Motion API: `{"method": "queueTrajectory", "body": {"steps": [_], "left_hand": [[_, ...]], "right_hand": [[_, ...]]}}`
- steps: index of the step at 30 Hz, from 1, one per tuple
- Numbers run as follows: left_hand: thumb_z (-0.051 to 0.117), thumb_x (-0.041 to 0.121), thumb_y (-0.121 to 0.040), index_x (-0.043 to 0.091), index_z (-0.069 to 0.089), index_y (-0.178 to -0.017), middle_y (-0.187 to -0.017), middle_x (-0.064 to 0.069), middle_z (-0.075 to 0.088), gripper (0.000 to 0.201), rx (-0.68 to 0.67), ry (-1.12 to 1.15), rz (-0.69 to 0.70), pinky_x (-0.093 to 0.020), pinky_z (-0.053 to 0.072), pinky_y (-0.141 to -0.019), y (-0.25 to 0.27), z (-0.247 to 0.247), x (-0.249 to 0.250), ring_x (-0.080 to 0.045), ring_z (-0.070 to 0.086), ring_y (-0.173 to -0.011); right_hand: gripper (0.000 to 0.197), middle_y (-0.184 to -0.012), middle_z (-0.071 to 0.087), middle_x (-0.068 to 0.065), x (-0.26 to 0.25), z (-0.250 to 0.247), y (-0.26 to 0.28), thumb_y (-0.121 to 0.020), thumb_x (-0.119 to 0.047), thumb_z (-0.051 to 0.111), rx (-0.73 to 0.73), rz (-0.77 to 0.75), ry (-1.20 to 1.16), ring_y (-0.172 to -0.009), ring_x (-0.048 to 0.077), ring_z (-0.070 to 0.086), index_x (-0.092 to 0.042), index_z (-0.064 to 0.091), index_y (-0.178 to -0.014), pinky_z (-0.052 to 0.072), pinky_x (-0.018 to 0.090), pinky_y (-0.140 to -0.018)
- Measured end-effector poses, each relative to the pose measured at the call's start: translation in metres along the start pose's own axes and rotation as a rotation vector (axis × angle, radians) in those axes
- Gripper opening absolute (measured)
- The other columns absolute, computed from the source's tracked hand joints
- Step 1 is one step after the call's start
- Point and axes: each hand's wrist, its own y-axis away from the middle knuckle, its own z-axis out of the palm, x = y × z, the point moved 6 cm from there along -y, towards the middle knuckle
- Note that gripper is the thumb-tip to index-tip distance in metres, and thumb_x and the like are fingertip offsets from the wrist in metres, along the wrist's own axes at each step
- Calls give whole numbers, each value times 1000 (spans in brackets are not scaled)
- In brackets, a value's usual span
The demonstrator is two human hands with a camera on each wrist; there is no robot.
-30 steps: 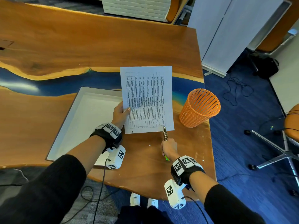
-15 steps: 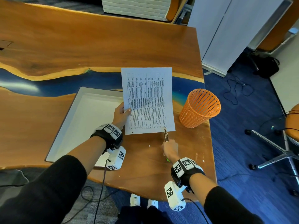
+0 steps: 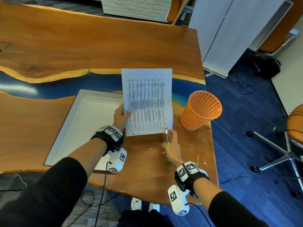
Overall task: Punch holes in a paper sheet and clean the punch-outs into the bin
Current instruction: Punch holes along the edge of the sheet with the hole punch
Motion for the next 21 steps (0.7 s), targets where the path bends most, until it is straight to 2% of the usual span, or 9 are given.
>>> {"method": "queueTrajectory", "body": {"steps": [3,5,6,8,10,13,17,19,21], "left_hand": [[50,3,-95,1,52,-130,-126,-22,60,35,8,-10,7,-58,49,-94,0,-1,1,-40,60,-112],[50,2,-95,1,52,-129,-126,-21,60,34,28,-19,9,-57,48,-95,0,-3,1,-39,59,-113],[50,2,-95,1,52,-129,-126,-20,61,34,42,-25,7,-56,48,-96,-1,-4,0,-38,59,-113],[50,3,-95,1,54,-129,-125,-19,61,34,61,-52,10,-55,48,-97,-1,-6,0,-36,59,-114],[50,3,-95,1,56,-127,-123,-18,62,32,71,-87,29,-54,48,-97,0,-7,1,-35,60,-113],[50,3,-95,3,57,-125,-122,-18,63,31,65,-102,43,-55,49,-96,1,-7,2,-36,61,-111],[49,1,-95,2,56,-125,-121,-19,63,31,69,-111,49,-52,49,-96,5,-6,4,-36,60,-111],[49,0,-94,2,57,-126,-122,-19,63,32,97,-119,57,-48,48,-97,4,-11,8,-35,59,-113],[49,-1,-94,2,56,-126,-123,-20,62,33,127,-109,59,-46,47,-98,0,-19,11,-34,58,-113]], "right_hand": [[61,-69,55,2,-1,-3,0,-76,0,53,42,-45,32,-54,18,49,-49,41,-110,48,31,-57],[58,-64,54,0,0,-4,0,-76,1,54,54,-67,29,-57,17,50,-46,46,-109,50,33,-61],[55,-64,55,1,0,-4,0,-77,2,55,47,-71,16,-57,17,50,-43,49,-108,49,31,-58],[49,-71,59,2,1,-1,0,-80,2,57,7,-68,2,-53,15,51,-40,50,-105,45,20,-46],[46,-73,62,0,3,2,2,-81,0,58,-39,-53,6,-46,16,52,-41,49,-100,42,20,-41],[59,-72,59,4,4,3,5,-79,4,54,-60,-49,10,-46,20,48,-49,50,-103,41,21,-41],[78,-73,52,4,4,3,7,-77,7,47,-85,-36,14,-54,13,44,-51,43,-128,42,17,-46],[82,-74,50,3,9,1,8,-78,6,46,-100,-10,4,-57,16,46,-58,40,-127,41,18,-45],[79,-75,51,4,16,-6,9,-79,6,46,-78,13,6,-55,19,49,-59,39,-124,42,23,-44]]}}
